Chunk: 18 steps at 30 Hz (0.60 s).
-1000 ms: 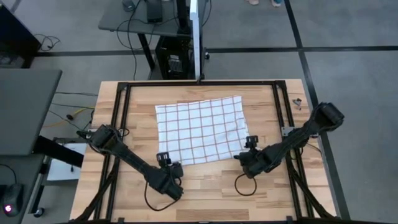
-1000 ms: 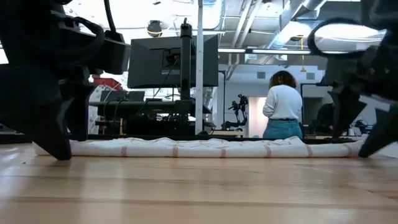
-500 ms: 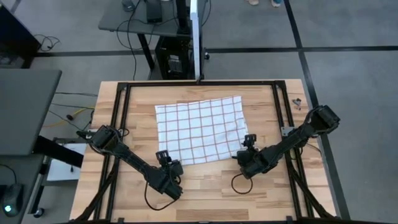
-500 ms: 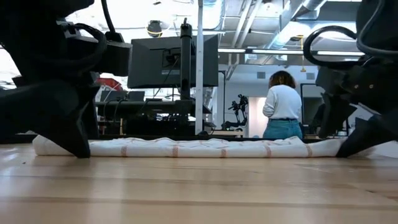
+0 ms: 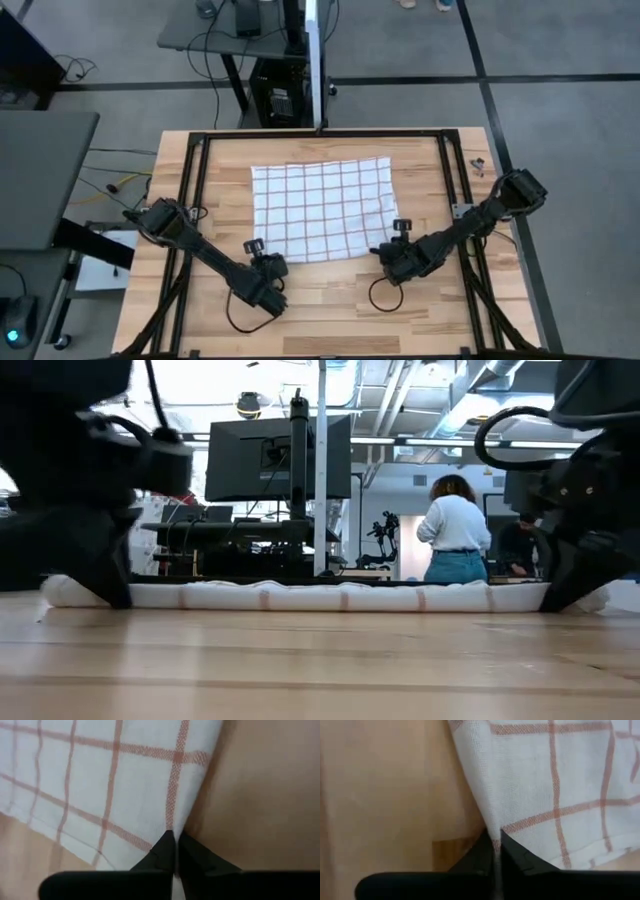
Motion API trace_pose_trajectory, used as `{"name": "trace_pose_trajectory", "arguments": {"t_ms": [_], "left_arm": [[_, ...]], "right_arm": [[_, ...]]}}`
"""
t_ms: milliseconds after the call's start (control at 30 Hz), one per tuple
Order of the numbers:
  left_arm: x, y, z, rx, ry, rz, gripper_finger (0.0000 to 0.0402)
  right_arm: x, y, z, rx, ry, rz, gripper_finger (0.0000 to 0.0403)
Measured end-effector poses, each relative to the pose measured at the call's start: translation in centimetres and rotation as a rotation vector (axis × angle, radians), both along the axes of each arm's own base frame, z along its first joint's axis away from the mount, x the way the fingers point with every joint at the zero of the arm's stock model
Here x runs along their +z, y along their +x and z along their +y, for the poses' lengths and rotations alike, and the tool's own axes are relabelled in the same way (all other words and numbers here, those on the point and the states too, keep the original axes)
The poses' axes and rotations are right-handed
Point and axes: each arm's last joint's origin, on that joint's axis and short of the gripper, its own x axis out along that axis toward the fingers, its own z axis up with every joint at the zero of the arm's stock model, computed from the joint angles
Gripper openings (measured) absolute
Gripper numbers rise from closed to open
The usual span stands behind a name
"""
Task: Roll towel
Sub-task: Fold the white towel
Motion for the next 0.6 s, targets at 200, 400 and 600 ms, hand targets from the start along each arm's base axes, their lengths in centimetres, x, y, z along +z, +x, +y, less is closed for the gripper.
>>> {"name": "trace_pose_trajectory", "arguments": {"t_ms": [200, 400, 600], "left_arm": [[1.2, -2.0, 0.2, -0.055, -0.249, -0.084, 0.0], [2.3, -3.6, -0.4, -0.101, -0.282, -0.114, 0.0], [2.9, -4.4, -2.4, -0.102, -0.393, -0.189, 0.0]], "right_arm": [[1.2, 0.6, 2.4, -0.041, 0.205, -0.014, 0.0002], [2.1, 0.2, 6.0, -0.026, 0.45, -0.04, 0.0001], [2.8, -1.3, 9.1, -0.063, 0.55, -0.085, 0.0]]}}
